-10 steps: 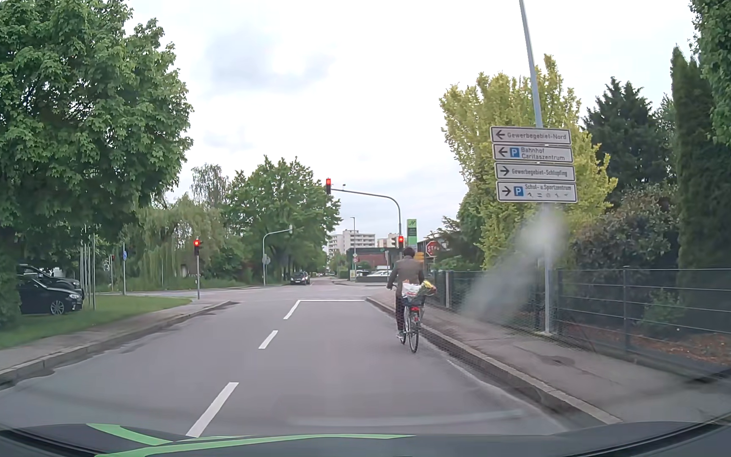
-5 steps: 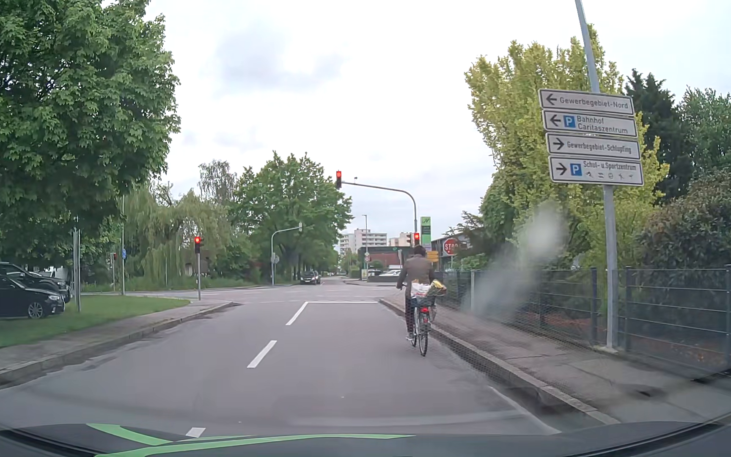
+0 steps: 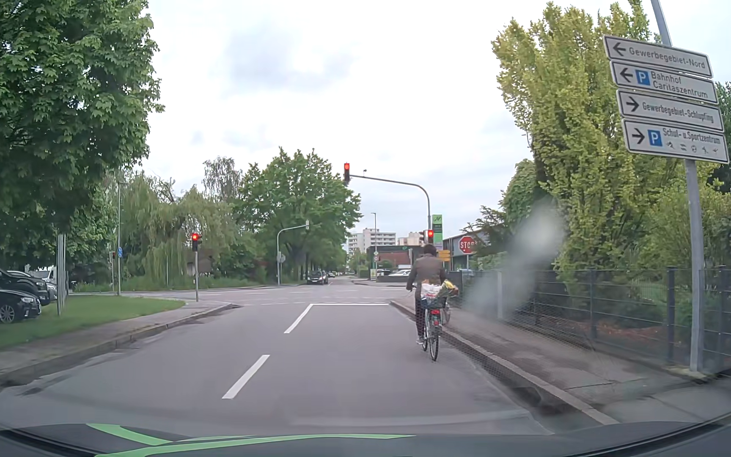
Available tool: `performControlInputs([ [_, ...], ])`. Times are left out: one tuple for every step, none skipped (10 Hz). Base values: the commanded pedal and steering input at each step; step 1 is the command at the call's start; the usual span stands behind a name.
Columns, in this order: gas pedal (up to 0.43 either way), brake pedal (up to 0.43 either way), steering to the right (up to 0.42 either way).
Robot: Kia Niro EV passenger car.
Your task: Follow the waypoints while adhering to traffic rules and regulations
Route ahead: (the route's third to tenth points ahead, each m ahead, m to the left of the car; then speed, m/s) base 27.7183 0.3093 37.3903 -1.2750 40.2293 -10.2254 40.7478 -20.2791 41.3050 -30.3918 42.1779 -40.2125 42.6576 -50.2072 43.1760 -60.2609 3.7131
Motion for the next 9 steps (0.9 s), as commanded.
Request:
performControlInputs([
  [0.000, 0.043, -0.030],
  [0.000, 0.055, -0.024],
  [0.000, 0.061, -0.020],
  [0.000, 0.067, -0.018],
  [0.000, 0.067, -0.013],
  [0.000, 0.067, -0.008],
  [0.000, 0.073, -0.008],
  [0.000, 0.073, -0.007],
  [0.000, 0.073, -0.007],
])
